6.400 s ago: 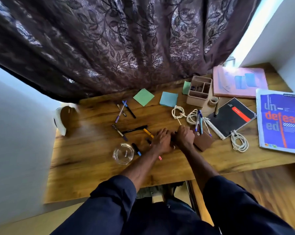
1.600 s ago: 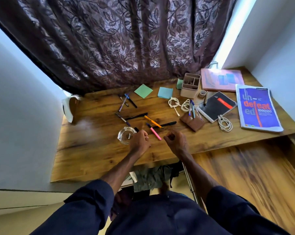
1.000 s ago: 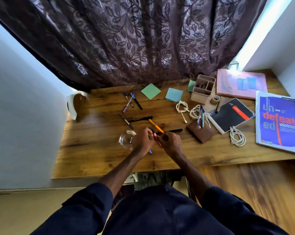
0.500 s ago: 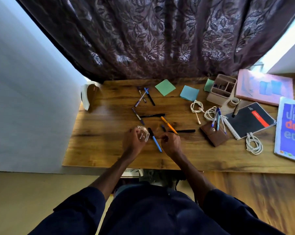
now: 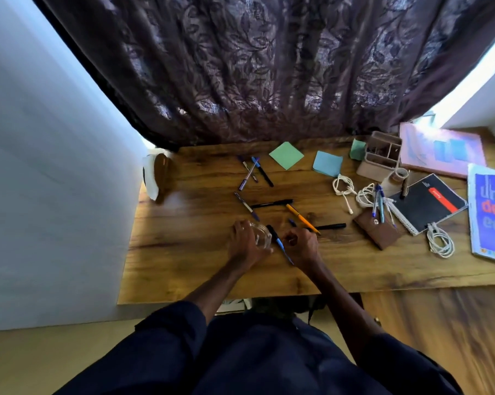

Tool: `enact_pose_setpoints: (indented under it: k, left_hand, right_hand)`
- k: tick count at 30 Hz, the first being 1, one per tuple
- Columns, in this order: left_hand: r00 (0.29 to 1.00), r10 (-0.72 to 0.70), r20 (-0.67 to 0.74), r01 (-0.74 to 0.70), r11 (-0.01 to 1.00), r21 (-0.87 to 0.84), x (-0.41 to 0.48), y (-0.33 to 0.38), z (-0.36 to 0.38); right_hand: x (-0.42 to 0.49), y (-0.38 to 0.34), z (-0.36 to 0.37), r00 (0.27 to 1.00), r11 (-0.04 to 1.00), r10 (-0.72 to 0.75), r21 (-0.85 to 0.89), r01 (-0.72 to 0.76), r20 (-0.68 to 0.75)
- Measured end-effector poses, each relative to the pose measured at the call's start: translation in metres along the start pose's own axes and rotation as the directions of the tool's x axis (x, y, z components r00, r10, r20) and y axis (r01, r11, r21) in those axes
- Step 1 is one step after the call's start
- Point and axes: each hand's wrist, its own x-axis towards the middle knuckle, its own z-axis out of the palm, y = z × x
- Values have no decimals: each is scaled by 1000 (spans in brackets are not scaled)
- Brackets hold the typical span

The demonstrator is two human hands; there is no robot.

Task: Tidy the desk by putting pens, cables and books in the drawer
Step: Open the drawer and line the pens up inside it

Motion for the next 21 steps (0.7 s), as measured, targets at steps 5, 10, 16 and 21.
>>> enact_pose_setpoints:
  k: [5, 10, 16, 21]
  left_hand:
    - [999, 39, 1, -39, 997, -74, -1, -24, -13]
    - [999, 13, -46, -20, 989, -144, 3, -76, -44]
    - [964, -167, -207, 140, 980, -139, 17, -136, -94]
    - [914, -300, -273, 269, 952, -144, 27, -181, -124]
  right_hand:
    - [-4, -29, 15, 991, 990, -137, 18, 137, 7]
    - [8, -67, 52, 986, 990, -131, -35, 136, 106]
    - [28, -130, 103, 950, 980, -172, -51, 192, 262]
    - [37, -160, 131, 929, 979, -170, -54, 198, 328]
